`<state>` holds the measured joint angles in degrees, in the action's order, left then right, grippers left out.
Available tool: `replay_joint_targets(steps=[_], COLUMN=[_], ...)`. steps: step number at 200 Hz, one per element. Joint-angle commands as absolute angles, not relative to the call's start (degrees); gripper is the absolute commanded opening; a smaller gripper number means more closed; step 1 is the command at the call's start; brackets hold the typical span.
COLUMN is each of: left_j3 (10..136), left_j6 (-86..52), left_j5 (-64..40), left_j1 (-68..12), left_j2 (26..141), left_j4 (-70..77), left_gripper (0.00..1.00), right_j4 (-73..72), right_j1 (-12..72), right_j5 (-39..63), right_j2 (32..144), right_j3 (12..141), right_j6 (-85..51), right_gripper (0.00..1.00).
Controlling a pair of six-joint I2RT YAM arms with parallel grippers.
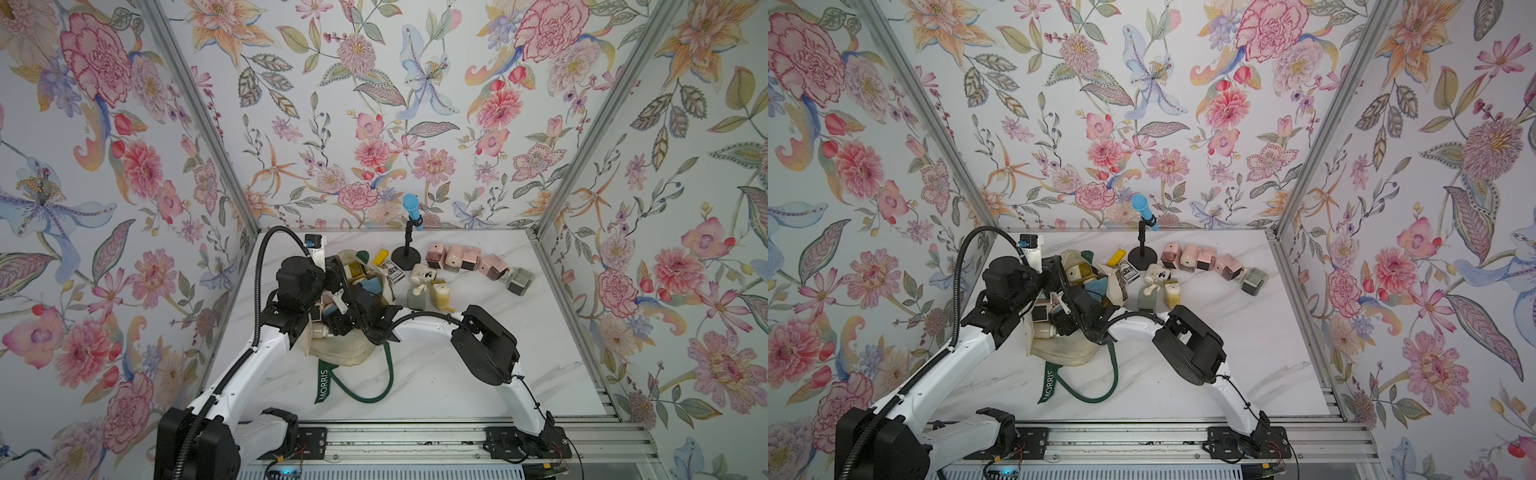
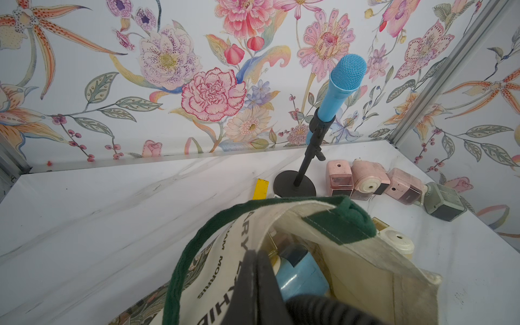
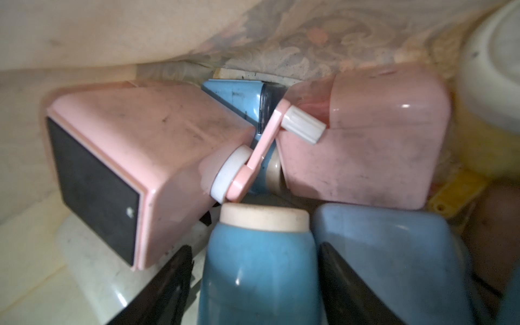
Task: Take out the pencil sharpeners from the tote bags
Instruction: Pick up the pencil sharpener from the canvas bag.
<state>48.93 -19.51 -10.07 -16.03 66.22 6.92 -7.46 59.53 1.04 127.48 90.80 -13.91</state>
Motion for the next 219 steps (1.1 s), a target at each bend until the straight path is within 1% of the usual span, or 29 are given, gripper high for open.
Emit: replay_joint_targets(steps=[1, 20, 41, 54, 87, 131, 165, 194, 219], left_j3=[51.1, 51.0, 51.0, 51.1, 51.1, 51.1, 51.1, 51.1, 51.2], left_j6=[-19.6, -19.6, -19.5, -19.4, -19.4, -19.4, -19.6, -19.6, -19.7], left_j5=[-10.9, -10.9, -10.7, -10.7, -10.7, -10.7, -10.8, -10.8, -10.9], left_j1=[-15.5, -15.5, -15.5, -15.5, -15.5, -15.4, -15.4, -15.4, -15.3], left_j2=[66.3, 66.4, 66.3, 66.4, 66.7, 66.6, 66.7, 66.8, 66.8], left_j4=[7.5, 7.4, 7.5, 7.5, 7.4, 7.4, 7.4, 7.4, 7.5], left_gripper=[0.00, 0.00, 0.00, 0.00, 0.00, 0.00, 0.00, 0.00, 0.00], right_j4=[0.8, 1.1, 2.2, 2.4, 2.9, 5.9, 5.9, 5.8, 6.3], right_j1=[58.3, 57.7, 57.1, 57.2, 58.1, 59.7, 59.1, 58.3, 57.5], right_j5=[0.9, -0.3, -2.7, -3.2, 0.5, -0.3, 1.3, 3.6, 3.9], right_j2=[129.8, 129.4, 128.1, 126.9, 128.5, 132.2, 129.5, 127.5, 126.6], right_j3=[89.1, 88.4, 87.1, 86.1, 87.8, 92.4, 89.0, 86.0, 84.6], right_j6=[-14.3, -14.2, -13.8, -13.0, -12.7, -11.7, -10.6, -8.8, -8.2], right_gripper=[0.73, 0.69, 0.69, 0.71, 0.74, 0.74, 0.75, 0.70, 0.71])
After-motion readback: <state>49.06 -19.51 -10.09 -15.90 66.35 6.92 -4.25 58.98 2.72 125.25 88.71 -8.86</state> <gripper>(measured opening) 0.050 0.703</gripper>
